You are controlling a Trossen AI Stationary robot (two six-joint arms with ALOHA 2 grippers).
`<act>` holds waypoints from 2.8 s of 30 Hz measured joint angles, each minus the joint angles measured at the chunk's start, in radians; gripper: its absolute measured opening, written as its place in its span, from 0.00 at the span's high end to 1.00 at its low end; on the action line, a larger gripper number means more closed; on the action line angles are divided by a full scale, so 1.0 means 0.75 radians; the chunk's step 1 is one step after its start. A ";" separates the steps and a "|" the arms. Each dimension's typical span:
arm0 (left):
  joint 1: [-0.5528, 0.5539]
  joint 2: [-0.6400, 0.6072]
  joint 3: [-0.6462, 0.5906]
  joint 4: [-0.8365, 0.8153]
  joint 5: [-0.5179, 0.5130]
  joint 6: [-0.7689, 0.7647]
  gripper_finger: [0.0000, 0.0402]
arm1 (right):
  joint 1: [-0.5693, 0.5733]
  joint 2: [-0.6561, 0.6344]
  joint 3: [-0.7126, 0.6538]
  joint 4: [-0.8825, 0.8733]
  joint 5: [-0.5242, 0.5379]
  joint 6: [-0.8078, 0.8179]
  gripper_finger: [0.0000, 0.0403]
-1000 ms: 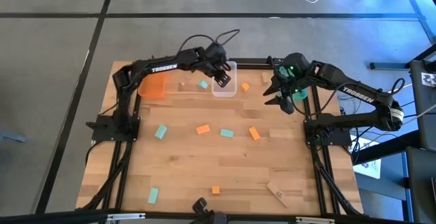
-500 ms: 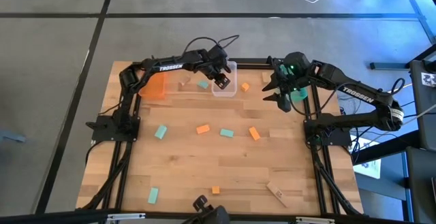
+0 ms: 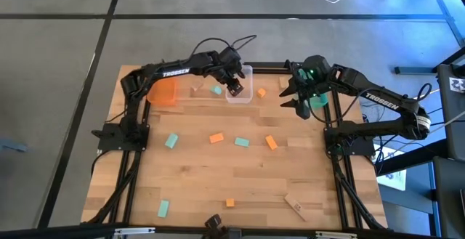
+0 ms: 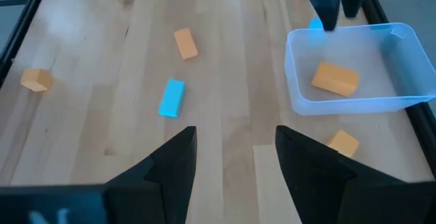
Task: Sort & place blocks by color
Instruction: Put the brown block into the blue bin
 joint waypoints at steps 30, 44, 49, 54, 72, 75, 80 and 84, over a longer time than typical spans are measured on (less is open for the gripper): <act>-0.632 -0.498 -0.001 -0.703 -0.188 -0.082 0.58 | 0.635 0.007 -0.001 -0.439 -0.166 0.657 0.50; -0.648 -0.536 0.000 -0.869 -0.216 -0.003 0.58 | 1.314 0.145 -0.001 -0.354 -0.163 1.577 0.50; -0.648 -0.550 0.000 -0.879 -0.173 0.048 0.58 | 1.485 0.280 -0.001 -0.173 -0.164 1.823 0.50; -0.648 -0.565 0.000 -0.889 -0.156 0.062 0.58 | 1.561 0.431 -0.001 -0.008 -0.129 2.083 0.50; -0.704 -0.572 0.000 -0.913 -0.160 0.200 0.58 | 1.586 0.865 -0.001 0.245 -0.027 2.539 0.50; -0.722 -0.572 0.000 -0.913 -0.160 0.200 0.58 | 1.586 0.896 -0.001 0.244 -0.023 2.539 0.50; -0.740 -0.572 0.000 -0.913 -0.160 0.198 0.58 | 1.590 0.937 -0.001 0.225 -0.018 2.526 0.50; -0.752 -0.572 0.000 -0.913 -0.160 0.193 0.58 | 1.591 0.961 -0.001 0.219 -0.007 2.516 0.50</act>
